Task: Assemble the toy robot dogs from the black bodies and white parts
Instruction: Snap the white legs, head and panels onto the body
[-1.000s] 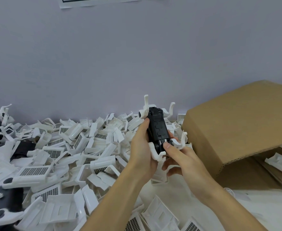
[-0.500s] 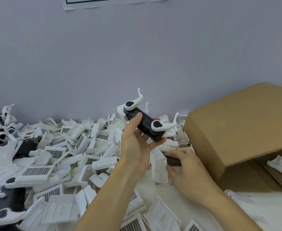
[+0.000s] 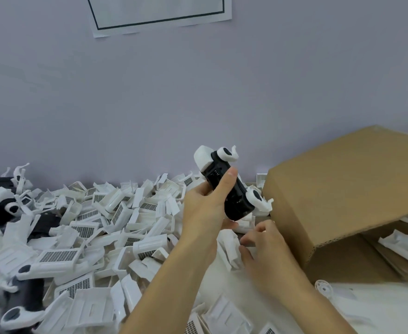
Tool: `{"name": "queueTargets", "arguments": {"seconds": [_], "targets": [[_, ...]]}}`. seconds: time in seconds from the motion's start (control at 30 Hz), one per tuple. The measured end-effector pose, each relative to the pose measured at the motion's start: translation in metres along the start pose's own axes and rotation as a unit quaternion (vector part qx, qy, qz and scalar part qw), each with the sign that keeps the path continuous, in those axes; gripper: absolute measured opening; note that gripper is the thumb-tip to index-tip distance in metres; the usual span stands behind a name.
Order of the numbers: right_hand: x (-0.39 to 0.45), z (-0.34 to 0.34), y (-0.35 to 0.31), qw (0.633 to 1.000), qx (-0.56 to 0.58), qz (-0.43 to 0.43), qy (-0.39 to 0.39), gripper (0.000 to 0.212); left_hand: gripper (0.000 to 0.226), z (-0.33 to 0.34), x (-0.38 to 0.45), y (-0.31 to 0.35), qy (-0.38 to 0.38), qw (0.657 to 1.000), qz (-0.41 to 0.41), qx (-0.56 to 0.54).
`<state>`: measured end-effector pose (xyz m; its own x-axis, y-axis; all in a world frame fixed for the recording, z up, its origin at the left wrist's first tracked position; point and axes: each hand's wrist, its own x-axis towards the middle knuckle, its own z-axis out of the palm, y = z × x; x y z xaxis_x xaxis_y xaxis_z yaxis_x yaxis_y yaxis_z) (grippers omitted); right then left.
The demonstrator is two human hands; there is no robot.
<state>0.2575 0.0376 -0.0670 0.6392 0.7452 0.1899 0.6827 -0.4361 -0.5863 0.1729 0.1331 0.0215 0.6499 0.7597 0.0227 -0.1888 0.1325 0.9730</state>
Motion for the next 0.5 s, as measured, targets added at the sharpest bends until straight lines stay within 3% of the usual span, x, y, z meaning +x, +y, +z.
{"name": "queueTargets", "arguments": {"seconds": [0.2, 0.33, 0.5], "targets": [[-0.004, -0.001, -0.006, 1.000, -0.010, 0.003, -0.025, 0.035, 0.024, 0.008, -0.014, 0.012, 0.027, 0.999, -0.010, 0.014], [-0.004, -0.005, -0.008, 1.000, 0.003, 0.020, -0.001, 0.024, 0.029, -0.004, -0.024, -0.005, 0.066, 0.998, -0.003, -0.005], [-0.007, -0.009, -0.015, 0.998, 0.035, -0.003, 0.054, 0.019, 0.051, -0.017, -0.025, -0.021, 0.103, 0.994, 0.033, -0.032]]}}
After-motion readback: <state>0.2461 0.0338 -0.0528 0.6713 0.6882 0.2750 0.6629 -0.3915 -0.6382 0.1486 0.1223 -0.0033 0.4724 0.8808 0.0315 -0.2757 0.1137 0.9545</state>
